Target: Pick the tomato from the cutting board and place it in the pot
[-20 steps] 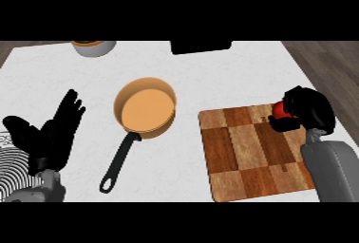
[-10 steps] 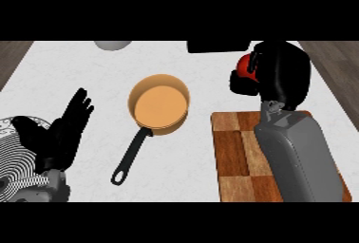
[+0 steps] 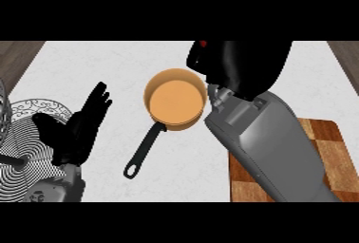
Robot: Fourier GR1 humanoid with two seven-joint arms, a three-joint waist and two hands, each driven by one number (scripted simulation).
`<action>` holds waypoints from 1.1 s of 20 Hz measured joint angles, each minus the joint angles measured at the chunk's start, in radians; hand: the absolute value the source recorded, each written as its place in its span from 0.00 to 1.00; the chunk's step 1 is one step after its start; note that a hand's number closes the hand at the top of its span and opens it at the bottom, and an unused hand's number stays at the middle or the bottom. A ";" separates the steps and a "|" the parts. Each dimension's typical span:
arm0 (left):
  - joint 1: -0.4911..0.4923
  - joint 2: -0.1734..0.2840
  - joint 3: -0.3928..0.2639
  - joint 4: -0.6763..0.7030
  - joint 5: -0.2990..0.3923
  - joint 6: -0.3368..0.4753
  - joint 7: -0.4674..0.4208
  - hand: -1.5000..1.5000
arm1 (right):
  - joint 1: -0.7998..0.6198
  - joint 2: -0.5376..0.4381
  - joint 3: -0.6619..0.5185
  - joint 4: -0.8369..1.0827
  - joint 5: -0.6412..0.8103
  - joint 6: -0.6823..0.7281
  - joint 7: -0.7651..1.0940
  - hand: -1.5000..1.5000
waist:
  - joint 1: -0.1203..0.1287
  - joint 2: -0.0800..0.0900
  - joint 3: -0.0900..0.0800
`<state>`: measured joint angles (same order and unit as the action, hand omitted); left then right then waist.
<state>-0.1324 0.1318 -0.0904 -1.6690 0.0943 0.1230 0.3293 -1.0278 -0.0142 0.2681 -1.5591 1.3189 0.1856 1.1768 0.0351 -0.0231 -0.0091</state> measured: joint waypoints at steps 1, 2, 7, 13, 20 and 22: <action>-0.004 -0.003 -0.004 0.001 -0.001 -0.002 -0.004 0.50 | -0.029 0.001 -0.006 0.023 -0.003 0.003 0.014 1.00 | 0.005 0.004 0.001; -0.012 -0.001 -0.002 0.005 0.001 -0.005 -0.001 0.50 | -0.057 0.001 -0.011 0.040 -0.009 0.007 0.025 1.00 | 0.008 0.006 0.001; -0.037 -0.014 -0.008 0.015 -0.002 0.000 0.003 0.50 | -0.149 0.002 -0.049 0.161 -0.043 0.004 0.053 1.00 | 0.021 0.017 0.004; -0.033 -0.014 -0.007 0.022 0.001 -0.011 -0.013 0.50 | -0.200 0.002 -0.047 0.318 -0.123 -0.011 0.059 1.00 | 0.030 0.025 0.005; -0.043 -0.024 -0.018 0.024 -0.006 -0.010 -0.017 0.50 | -0.142 0.003 -0.140 0.387 -0.230 -0.128 0.074 0.00 | 0.042 0.033 0.007; -0.042 -0.021 -0.012 0.030 -0.001 -0.017 -0.026 0.50 | -0.134 0.003 -0.154 0.394 -0.264 -0.167 0.068 0.00 | 0.044 0.033 0.007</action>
<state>-0.1747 0.1107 -0.1025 -1.6394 0.0929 0.1061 0.3038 -1.1615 -0.0116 0.1138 -1.1654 1.0547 0.0188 1.2452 0.0790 0.0100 -0.0016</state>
